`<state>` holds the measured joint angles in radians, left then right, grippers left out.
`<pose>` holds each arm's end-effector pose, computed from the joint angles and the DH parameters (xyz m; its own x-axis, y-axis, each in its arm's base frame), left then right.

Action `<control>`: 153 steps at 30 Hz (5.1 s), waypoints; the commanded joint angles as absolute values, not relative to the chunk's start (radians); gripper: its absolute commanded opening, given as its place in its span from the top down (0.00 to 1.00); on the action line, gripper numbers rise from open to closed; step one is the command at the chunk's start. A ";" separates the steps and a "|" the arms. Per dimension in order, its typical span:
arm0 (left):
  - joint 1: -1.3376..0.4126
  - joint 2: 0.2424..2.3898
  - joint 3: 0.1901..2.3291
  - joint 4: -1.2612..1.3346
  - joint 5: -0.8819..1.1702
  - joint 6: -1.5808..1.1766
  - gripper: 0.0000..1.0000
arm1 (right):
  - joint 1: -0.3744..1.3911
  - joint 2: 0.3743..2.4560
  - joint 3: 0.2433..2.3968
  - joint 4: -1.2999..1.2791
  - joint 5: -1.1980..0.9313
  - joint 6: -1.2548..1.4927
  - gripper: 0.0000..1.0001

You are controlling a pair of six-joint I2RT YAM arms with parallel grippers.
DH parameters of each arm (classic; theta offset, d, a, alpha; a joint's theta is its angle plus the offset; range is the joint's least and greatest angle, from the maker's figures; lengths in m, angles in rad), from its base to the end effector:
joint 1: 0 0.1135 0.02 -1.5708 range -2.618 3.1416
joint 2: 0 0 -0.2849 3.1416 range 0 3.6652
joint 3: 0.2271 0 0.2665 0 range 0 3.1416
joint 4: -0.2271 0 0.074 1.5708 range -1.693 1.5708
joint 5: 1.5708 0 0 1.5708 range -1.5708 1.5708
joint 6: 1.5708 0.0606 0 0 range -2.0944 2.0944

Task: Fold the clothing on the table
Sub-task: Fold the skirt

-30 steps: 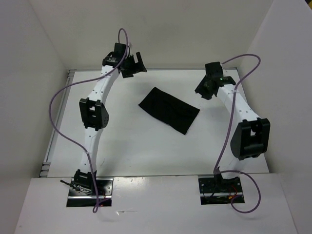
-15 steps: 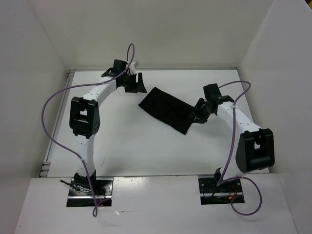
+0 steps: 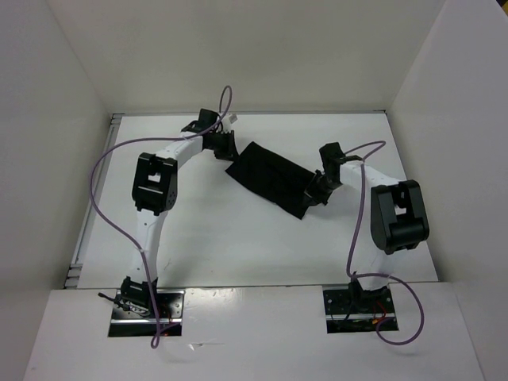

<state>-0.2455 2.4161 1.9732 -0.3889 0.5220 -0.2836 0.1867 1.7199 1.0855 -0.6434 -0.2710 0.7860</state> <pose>0.5540 -0.1700 0.1519 -0.8384 -0.0400 -0.5435 0.3144 0.7791 -0.5423 0.3362 0.0800 0.1629 -0.8451 0.5341 -0.0228 0.4855 0.7846 0.3855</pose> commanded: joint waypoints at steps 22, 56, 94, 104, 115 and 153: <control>-0.259 1.927 1.403 -0.342 0.402 -0.390 0.37 | 0.156 1.844 1.333 -0.761 -0.221 0.598 0.95; -0.279 2.118 1.569 -0.218 0.548 -0.304 0.52 | 0.100 1.793 1.342 -0.841 -0.212 0.552 0.92; -0.319 2.080 1.522 -0.238 0.449 -0.313 0.69 | 0.081 1.911 1.520 -0.882 -0.184 0.523 0.89; -0.319 2.091 1.513 -0.247 0.439 -0.304 1.00 | 0.081 1.968 1.715 -0.864 -0.225 0.523 0.91; -0.319 2.052 1.503 -0.265 0.439 -0.304 1.00 | 0.081 2.193 1.910 -0.831 -0.295 0.503 0.99; -0.207 1.983 1.462 -0.296 0.465 -0.316 1.00 | 0.100 2.427 1.993 -0.902 -0.140 0.531 0.99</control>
<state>-0.2096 2.0155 1.4658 -0.3004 0.4511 -0.3386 0.0937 2.3856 1.9945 -0.8635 -0.2245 0.5350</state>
